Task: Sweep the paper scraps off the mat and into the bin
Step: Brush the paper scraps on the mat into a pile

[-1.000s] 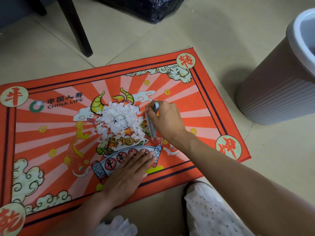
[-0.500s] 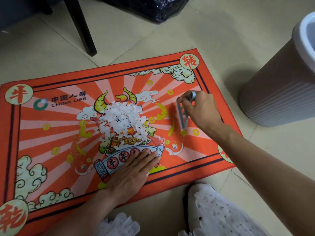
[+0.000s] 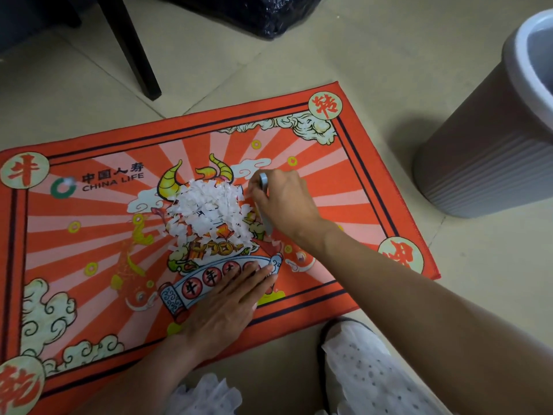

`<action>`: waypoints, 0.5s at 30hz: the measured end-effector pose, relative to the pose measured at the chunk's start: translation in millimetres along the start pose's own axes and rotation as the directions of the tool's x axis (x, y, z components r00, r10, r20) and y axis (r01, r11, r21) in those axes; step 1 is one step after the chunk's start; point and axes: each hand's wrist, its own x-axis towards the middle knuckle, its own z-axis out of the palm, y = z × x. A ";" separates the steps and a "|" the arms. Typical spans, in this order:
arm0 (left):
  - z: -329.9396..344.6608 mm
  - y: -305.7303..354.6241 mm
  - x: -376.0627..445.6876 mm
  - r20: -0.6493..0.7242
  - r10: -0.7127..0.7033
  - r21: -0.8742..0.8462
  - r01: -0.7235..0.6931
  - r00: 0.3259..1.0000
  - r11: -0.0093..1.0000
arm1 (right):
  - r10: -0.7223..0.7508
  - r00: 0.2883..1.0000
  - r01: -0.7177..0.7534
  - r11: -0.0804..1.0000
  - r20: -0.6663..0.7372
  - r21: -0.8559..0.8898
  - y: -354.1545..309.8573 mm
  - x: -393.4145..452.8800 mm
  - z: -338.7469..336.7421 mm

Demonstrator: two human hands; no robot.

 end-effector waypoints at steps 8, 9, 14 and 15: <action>-3.0 -0.7 -0.5 -0.010 0.017 0.004 -0.017 1.000 1.000 | 0.043 0.997 -0.048 0.996 -0.062 -0.077 47.0 -31.8 -36.2; -3.2 -0.7 -0.1 -0.005 0.014 0.002 -0.014 1.000 1.000 | 0.047 0.997 -0.052 0.995 -0.057 -0.085 55.2 -39.3 -40.4; -4.0 2.7 6.4 0.013 -0.014 -0.001 0.014 1.000 1.000 | 0.086 0.994 -0.094 0.985 -0.063 -0.143 78.9 -73.6 -54.9; -5.1 4.0 8.4 0.008 -0.018 0.000 0.018 1.000 1.000 | 0.086 0.994 -0.095 0.984 -0.061 -0.153 79.0 -79.7 -53.9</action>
